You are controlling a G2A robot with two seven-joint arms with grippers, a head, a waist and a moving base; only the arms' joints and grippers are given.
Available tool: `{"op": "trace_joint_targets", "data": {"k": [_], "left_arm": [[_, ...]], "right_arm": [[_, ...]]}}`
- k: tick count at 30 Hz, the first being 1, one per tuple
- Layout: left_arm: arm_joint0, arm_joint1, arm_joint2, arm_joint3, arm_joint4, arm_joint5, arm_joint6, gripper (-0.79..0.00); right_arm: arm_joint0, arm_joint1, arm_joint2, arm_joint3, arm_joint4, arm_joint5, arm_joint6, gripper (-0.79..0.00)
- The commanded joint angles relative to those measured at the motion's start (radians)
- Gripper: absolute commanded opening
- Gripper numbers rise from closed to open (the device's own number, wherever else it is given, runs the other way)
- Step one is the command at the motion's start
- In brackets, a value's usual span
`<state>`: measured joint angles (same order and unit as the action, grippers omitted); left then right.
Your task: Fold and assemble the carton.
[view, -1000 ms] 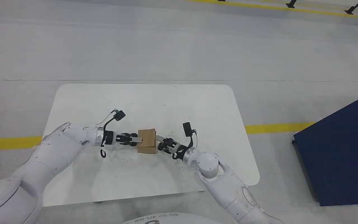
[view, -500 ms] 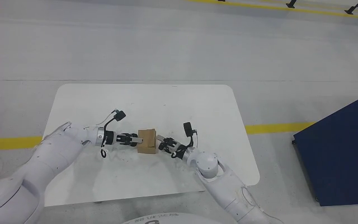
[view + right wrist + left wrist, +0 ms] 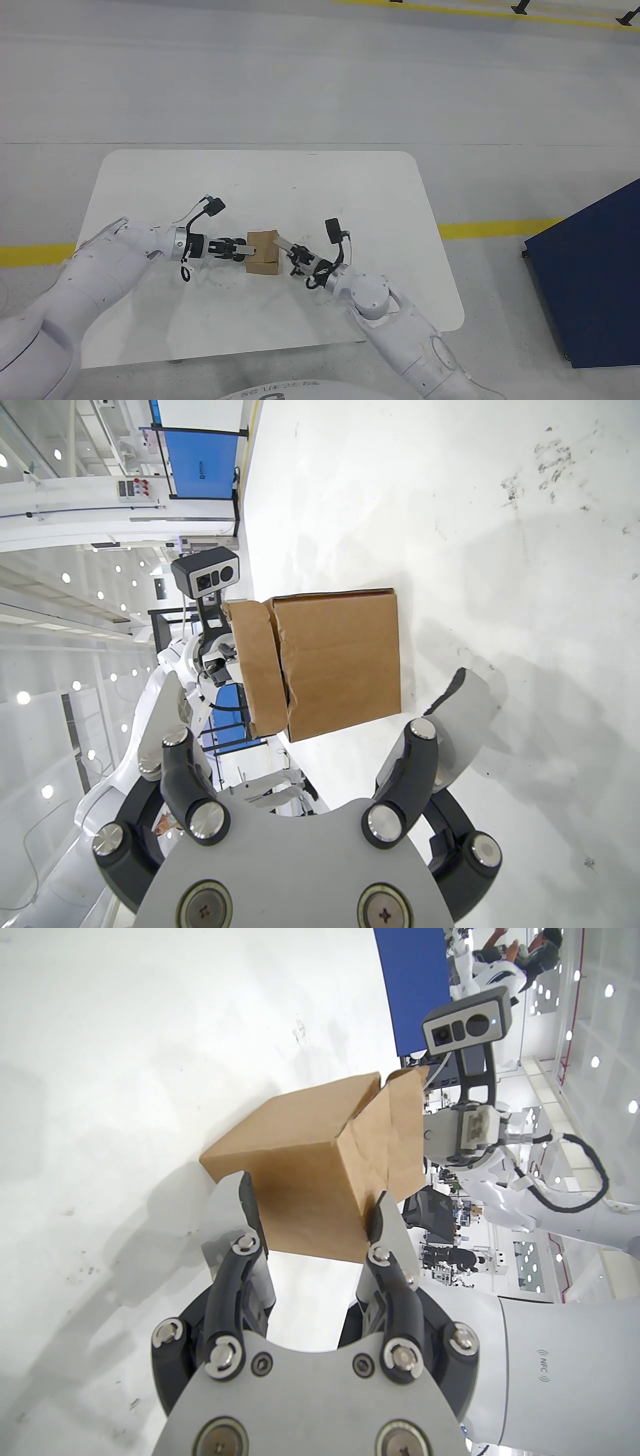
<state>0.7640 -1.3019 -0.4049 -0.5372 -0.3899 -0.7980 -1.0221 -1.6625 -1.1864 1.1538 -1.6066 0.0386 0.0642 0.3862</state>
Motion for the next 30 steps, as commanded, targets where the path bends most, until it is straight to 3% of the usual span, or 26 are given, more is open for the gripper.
{"op": "trace_joint_targets", "data": {"k": [1, 3, 5, 10, 18, 25, 28, 30], "left_arm": [[0.0, -0.001, 0.0, 0.001, 0.001, -0.001, 0.001, -0.406], [0.0, -0.001, 0.0, 0.002, 0.002, -0.001, 0.001, -0.406], [0.0, -0.002, 0.0, 0.003, 0.003, -0.003, 0.003, -0.409], [0.0, -0.002, 0.0, 0.004, 0.004, -0.005, 0.005, -0.409], [0.0, -0.002, -0.001, 0.005, 0.003, -0.003, 0.003, -0.409], [0.0, -0.002, -0.002, 0.005, 0.003, -0.004, 0.004, -0.409], [0.0, -0.002, -0.002, 0.005, 0.004, -0.004, 0.004, -0.413], [0.001, -0.002, -0.001, 0.005, 0.006, -0.005, 0.005, -0.409]], "right_arm": [[0.01, -0.002, -0.011, 0.0, -0.014, 0.035, -0.012, -0.105], [0.022, -0.006, -0.023, 0.001, -0.019, 0.072, -0.029, -0.203], [0.031, -0.009, -0.033, 0.001, -0.016, 0.098, -0.039, -0.372], [0.041, -0.012, -0.04, 0.006, -0.006, 0.12, -0.048, -0.446], [0.043, -0.014, -0.043, 0.008, -0.006, 0.121, -0.055, -0.499], [0.044, -0.014, -0.044, 0.009, -0.004, 0.119, -0.055, -0.496], [0.046, -0.015, -0.043, 0.011, 0.003, 0.114, -0.055, -0.446], [0.049, -0.016, -0.042, 0.016, 0.014, 0.107, -0.056, -0.369]]}}
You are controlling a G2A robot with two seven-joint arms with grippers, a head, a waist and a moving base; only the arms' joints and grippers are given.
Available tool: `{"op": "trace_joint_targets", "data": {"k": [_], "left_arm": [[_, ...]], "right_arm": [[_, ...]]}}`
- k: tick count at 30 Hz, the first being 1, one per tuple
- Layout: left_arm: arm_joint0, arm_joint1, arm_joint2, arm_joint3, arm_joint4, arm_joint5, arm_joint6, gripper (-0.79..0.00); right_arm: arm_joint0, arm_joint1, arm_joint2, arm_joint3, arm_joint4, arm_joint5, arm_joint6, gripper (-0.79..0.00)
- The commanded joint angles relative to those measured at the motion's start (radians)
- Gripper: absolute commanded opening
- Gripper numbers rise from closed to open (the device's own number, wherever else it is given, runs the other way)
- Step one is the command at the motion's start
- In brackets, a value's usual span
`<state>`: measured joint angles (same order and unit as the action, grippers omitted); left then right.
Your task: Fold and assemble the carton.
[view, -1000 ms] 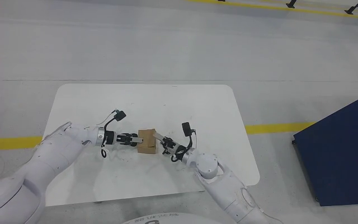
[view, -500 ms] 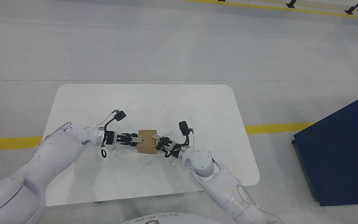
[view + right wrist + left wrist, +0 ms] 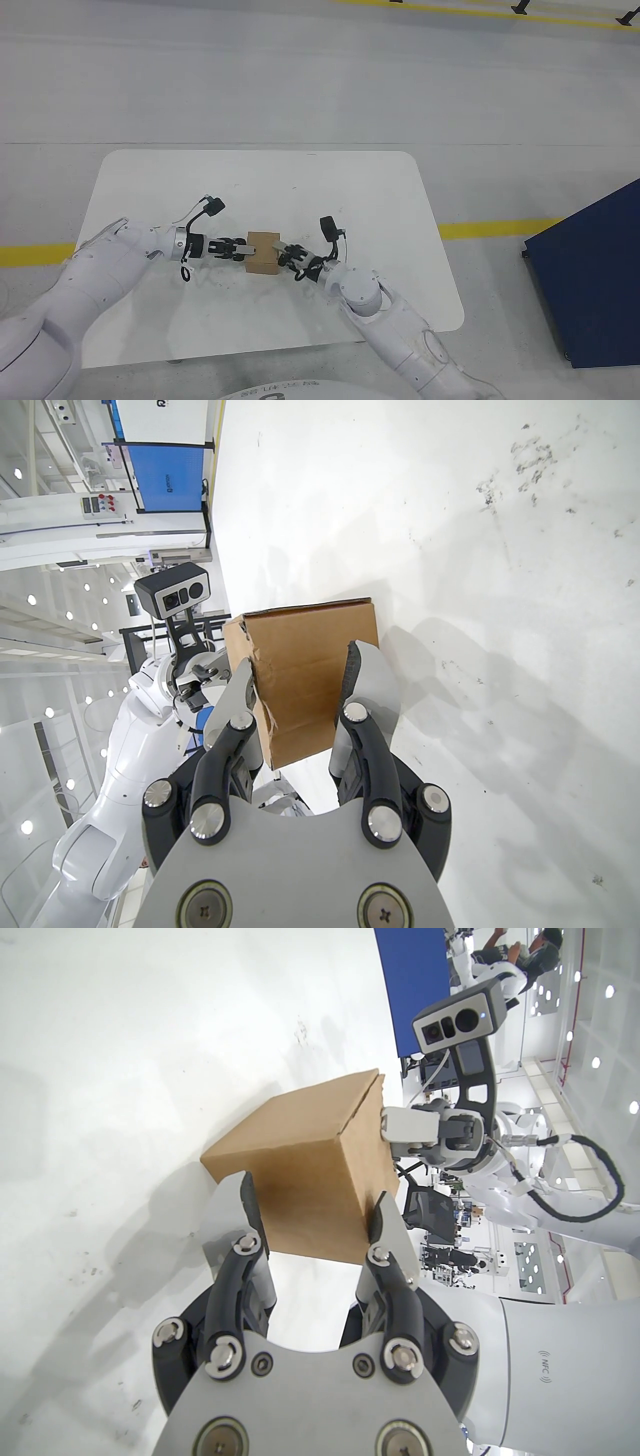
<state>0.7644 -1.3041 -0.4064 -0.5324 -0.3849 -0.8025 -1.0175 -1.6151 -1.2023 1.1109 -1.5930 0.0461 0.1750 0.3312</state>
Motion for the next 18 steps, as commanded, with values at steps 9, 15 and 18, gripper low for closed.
{"op": "trace_joint_targets", "data": {"k": [9, 15, 18], "left_arm": [[0.0, 0.0, 0.0, -0.001, 0.001, -0.001, 0.001, -0.409], [0.0, 0.001, -0.001, -0.002, 0.0, -0.003, 0.003, -0.403], [-0.001, 0.003, -0.003, -0.005, 0.0, -0.015, 0.015, -0.169]], "right_arm": [[0.028, -0.008, 0.006, 0.02, 0.059, 0.032, -0.02, -0.437], [0.028, -0.009, 0.005, 0.015, 0.058, 0.042, -0.027, -0.462], [0.018, -0.007, 0.012, 0.01, 0.059, 0.018, -0.021, -0.434]]}}
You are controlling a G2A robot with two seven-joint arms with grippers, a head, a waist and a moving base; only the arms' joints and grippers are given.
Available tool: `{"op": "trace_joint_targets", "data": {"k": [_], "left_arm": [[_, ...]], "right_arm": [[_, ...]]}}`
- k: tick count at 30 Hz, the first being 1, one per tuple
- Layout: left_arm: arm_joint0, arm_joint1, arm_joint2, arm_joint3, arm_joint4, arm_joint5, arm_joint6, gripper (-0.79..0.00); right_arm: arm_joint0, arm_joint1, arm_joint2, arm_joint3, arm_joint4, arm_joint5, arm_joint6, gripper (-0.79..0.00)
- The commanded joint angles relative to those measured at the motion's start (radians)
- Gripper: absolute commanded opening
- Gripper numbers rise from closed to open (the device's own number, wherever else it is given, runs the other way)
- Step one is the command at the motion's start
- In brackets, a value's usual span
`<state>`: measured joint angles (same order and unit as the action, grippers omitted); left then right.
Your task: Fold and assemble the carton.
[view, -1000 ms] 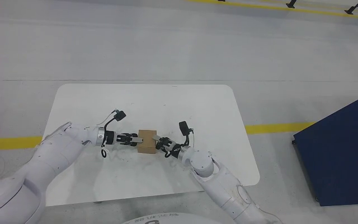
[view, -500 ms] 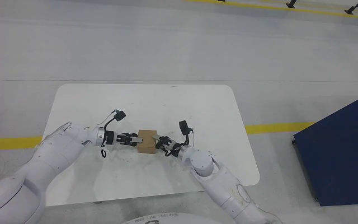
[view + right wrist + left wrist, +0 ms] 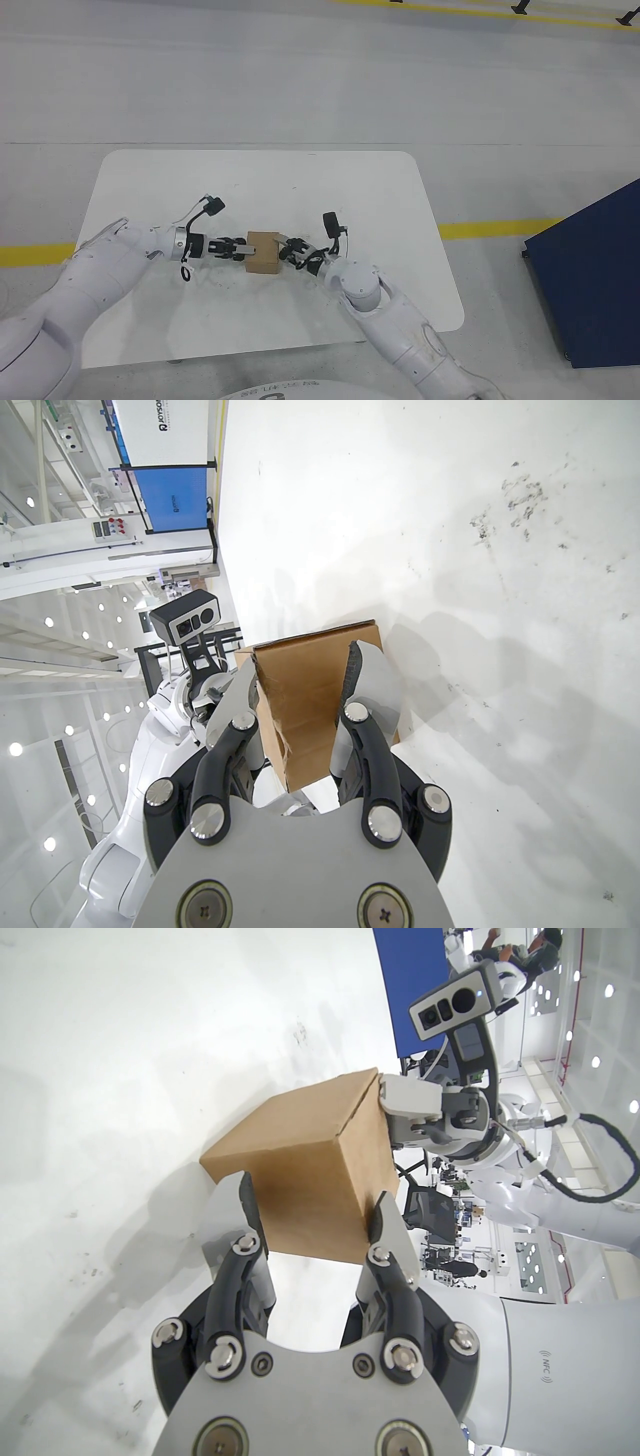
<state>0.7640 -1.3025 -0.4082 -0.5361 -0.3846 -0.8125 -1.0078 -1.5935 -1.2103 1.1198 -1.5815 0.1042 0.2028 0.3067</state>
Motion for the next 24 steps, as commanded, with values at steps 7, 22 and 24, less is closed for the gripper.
{"op": "trace_joint_targets", "data": {"k": [7, 22, 24], "left_arm": [[0.0, 0.032, -0.017, -0.035, 0.019, -0.056, 0.056, 0.0], [-0.005, 0.221, -0.156, -0.152, 0.016, -0.145, 0.145, 0.0], [-0.005, 0.221, -0.156, -0.152, 0.016, -0.145, 0.145, 0.0]], "right_arm": [[-0.041, 0.008, 0.043, -0.004, 0.029, -0.097, 0.029, -0.425], [-0.153, 0.022, 0.115, -0.316, -0.001, 0.138, -0.075, -0.785], [-0.136, 0.023, 0.081, -0.37, -0.049, 0.256, -0.056, -0.785]]}}
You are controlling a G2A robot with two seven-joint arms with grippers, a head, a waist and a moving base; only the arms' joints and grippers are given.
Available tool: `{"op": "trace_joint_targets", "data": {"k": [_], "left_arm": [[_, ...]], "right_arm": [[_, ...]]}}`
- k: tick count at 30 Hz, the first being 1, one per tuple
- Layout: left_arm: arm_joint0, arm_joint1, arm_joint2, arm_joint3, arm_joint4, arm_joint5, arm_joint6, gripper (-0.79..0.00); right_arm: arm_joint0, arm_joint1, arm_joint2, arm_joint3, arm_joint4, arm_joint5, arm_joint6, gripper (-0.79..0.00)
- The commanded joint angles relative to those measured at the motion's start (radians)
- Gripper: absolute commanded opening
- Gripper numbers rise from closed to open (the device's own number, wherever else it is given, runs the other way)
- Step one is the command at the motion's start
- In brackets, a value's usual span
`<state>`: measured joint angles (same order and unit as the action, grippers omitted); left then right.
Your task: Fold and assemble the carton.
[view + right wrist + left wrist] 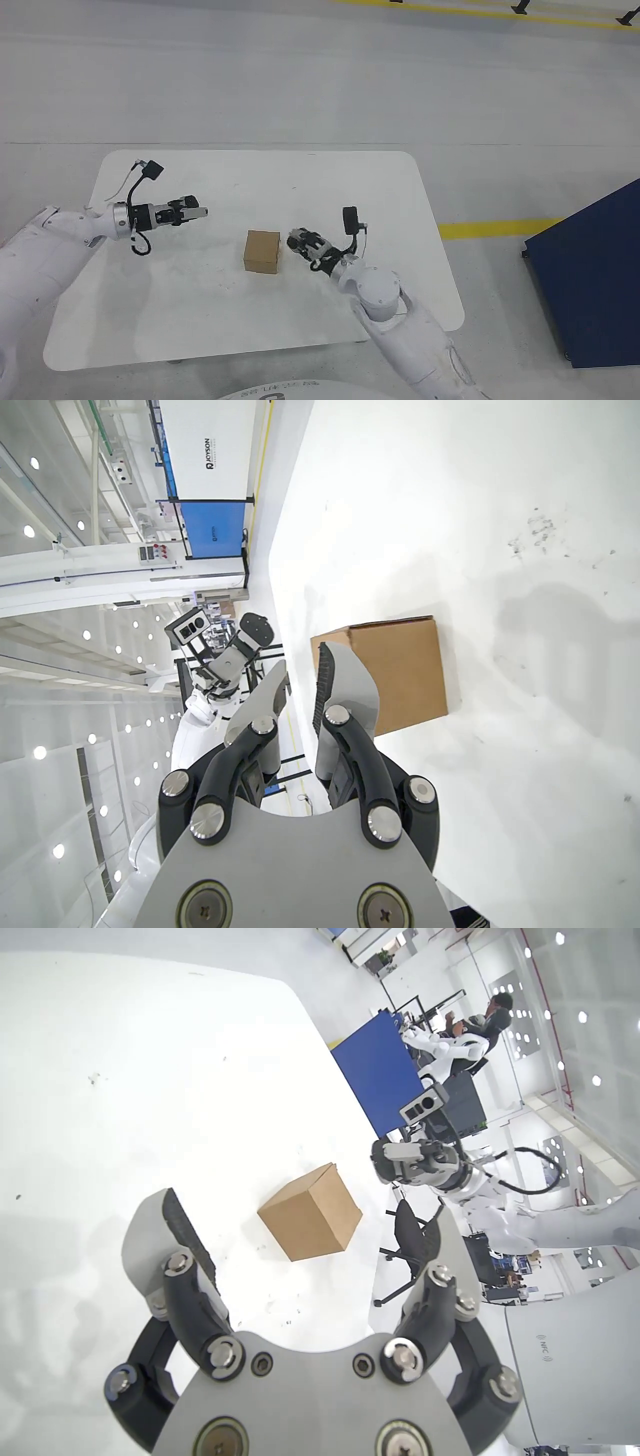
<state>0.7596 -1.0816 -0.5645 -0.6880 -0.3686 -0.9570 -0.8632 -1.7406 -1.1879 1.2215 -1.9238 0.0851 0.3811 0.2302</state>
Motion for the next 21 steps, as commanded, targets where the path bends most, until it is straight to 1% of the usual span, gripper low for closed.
{"op": "trace_joint_targets", "data": {"k": [1, 3, 4, 6, 9, 13, 21], "left_arm": [[0.0, 0.0, 0.0, 0.0, 0.0, 0.0, 0.0, 0.0], [0.0, 0.0, 0.0, 0.0, 0.0, 0.0, 0.0, 0.0], [0.0, 0.0, 0.0, 0.0, 0.0, 0.0, 0.0, 0.0], [0.0, 0.0, 0.0, 0.0, 0.0, 0.0, 0.0, 0.0], [0.0, 0.0, 0.0, 0.0, 0.0, 0.0, 0.0, 0.0], [0.0, 0.0, 0.0, 0.0, 0.0, 0.0, 0.0, 0.0], [0.0, 0.0, 0.0, 0.0, 0.0, 0.0, 0.0, 0.0]], "right_arm": [[0.028, 0.0, -0.036, -0.043, -0.048, 0.141, 0.036, -0.785], [0.076, -0.001, -0.081, -0.065, -0.091, 0.271, 0.065, -0.785], [0.106, -0.002, -0.11, -0.066, -0.111, 0.336, 0.099, -0.785], [0.183, -0.007, -0.156, -0.054, -0.136, 0.469, 0.144, -0.785], [0.299, -0.026, -0.227, -0.004, -0.125, 0.627, 0.156, -0.785], [0.395, -0.054, -0.299, 0.101, -0.081, 0.631, 0.146, -0.785], [0.502, -0.118, -0.351, 0.276, 0.075, 0.631, 0.013, -0.785]]}}
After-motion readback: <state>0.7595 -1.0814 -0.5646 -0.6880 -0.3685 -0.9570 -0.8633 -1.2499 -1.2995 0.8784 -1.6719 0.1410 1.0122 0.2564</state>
